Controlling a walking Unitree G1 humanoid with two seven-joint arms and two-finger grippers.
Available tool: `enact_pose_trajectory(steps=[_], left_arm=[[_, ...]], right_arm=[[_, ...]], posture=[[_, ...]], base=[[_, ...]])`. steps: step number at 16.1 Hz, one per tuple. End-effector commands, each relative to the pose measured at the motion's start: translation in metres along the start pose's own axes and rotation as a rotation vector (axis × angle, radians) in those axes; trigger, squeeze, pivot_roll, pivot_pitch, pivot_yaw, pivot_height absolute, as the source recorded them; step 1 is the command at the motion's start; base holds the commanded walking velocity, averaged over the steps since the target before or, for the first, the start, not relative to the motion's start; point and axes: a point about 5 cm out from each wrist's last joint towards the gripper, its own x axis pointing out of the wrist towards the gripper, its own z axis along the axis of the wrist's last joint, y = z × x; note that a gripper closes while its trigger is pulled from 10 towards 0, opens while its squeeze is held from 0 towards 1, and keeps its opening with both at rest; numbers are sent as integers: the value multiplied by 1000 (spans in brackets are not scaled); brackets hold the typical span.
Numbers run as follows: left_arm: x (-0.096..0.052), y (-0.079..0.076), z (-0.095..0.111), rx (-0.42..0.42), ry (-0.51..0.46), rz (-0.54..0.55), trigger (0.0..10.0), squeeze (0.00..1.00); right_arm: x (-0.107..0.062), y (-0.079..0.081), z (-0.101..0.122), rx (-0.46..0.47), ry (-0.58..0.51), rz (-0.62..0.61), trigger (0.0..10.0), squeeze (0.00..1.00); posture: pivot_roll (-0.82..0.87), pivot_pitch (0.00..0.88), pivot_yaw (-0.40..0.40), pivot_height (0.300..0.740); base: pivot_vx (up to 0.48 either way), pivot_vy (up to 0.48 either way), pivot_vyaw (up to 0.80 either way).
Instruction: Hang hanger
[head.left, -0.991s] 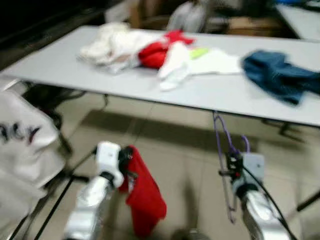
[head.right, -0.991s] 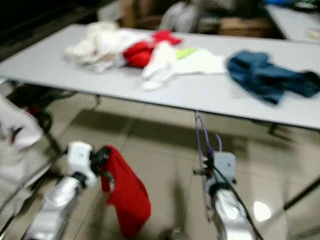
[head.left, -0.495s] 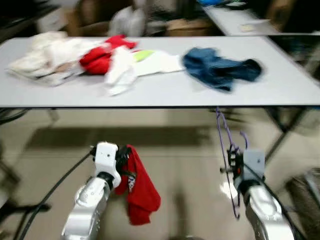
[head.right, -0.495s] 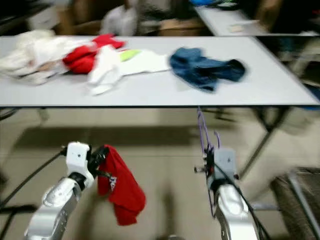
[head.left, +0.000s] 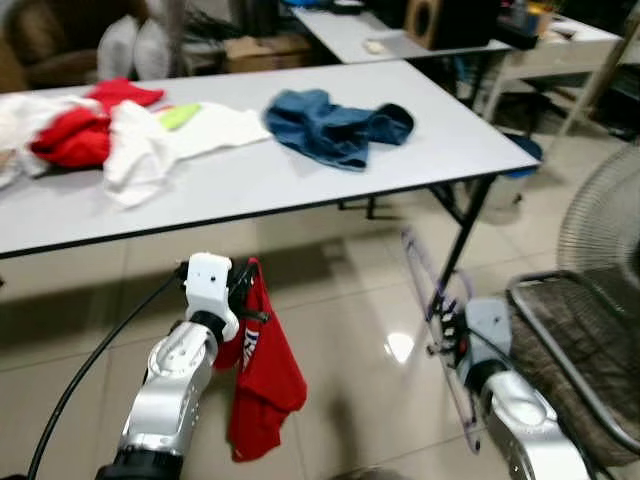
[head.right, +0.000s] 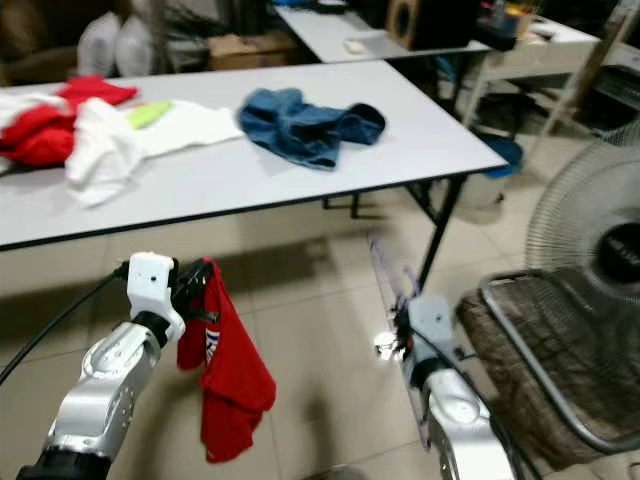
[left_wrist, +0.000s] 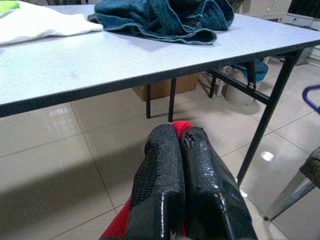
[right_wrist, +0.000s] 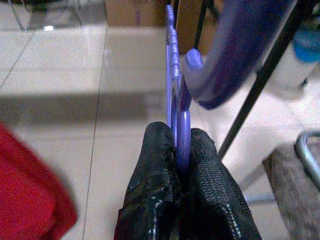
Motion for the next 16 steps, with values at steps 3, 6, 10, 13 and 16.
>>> enact_pose_trajectory(steps=[3, 6, 10, 13, 16], left_arm=[[6, -3, 8, 6, -11, -11, 10000, 0], [7, -2, 18, 5, -52, -16, 10000, 0], [12, -9, 29, 28, -88, -77, 10000, 0], [13, -13, 40, 26, -115, -110, 10000, 0], [16, -14, 49, 38, -127, -140, 10000, 0]], right_arm=[[1, -9, 10, -12, -13, -5, 10000, 0], [-2, -14, 18, -131, -1, 62, 10000, 0], [-21, -21, 33, -306, -5, 241, 10000, 0], [-33, -16, 43, -289, -43, 313, 10000, 0], [-38, -21, 56, -251, -91, 312, 10000, 0]], posture=[[-195, 0, 32, 740], [-201, 0, 32, 740], [-212, 0, 39, 740], [-208, 0, 33, 740], [-216, 0, 40, 740]], base=[[0, -372, 0], [0, 0, 0], [0, 0, 0], [197, 0, 0], [359, 0, 0]])
